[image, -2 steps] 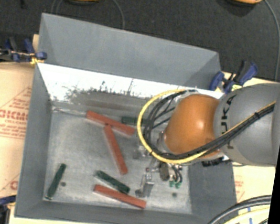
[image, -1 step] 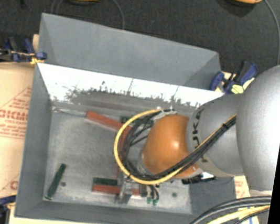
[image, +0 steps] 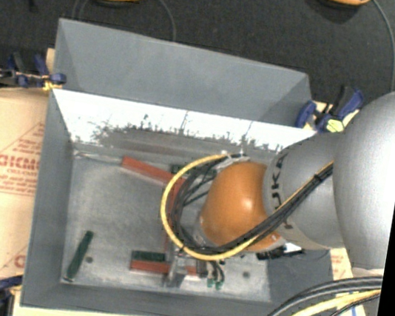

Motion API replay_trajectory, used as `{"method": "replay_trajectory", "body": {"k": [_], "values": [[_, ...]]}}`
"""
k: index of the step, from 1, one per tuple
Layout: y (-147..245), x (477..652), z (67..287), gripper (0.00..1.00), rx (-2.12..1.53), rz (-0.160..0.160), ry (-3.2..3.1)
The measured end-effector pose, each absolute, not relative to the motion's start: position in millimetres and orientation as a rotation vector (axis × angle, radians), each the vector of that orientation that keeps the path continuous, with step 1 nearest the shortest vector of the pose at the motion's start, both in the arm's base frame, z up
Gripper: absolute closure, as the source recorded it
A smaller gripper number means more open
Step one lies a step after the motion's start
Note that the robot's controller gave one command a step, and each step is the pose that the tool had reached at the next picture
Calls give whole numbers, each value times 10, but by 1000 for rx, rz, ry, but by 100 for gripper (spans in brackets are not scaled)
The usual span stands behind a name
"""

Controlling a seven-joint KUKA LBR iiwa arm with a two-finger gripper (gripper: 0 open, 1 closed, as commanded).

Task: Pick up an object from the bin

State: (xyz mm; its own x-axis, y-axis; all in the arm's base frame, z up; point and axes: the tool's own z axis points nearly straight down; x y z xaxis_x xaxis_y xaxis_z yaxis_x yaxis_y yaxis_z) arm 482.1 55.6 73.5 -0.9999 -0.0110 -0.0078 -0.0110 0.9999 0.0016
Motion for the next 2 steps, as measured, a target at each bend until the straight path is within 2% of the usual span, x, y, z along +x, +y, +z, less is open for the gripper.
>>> {"method": "replay_trajectory", "body": {"k": [1, 2], "values": [[566, 4824, 2157, 100, -212, -1, 3130], [566, 4819, 2153, 100, -212, -1, 3131]]}}
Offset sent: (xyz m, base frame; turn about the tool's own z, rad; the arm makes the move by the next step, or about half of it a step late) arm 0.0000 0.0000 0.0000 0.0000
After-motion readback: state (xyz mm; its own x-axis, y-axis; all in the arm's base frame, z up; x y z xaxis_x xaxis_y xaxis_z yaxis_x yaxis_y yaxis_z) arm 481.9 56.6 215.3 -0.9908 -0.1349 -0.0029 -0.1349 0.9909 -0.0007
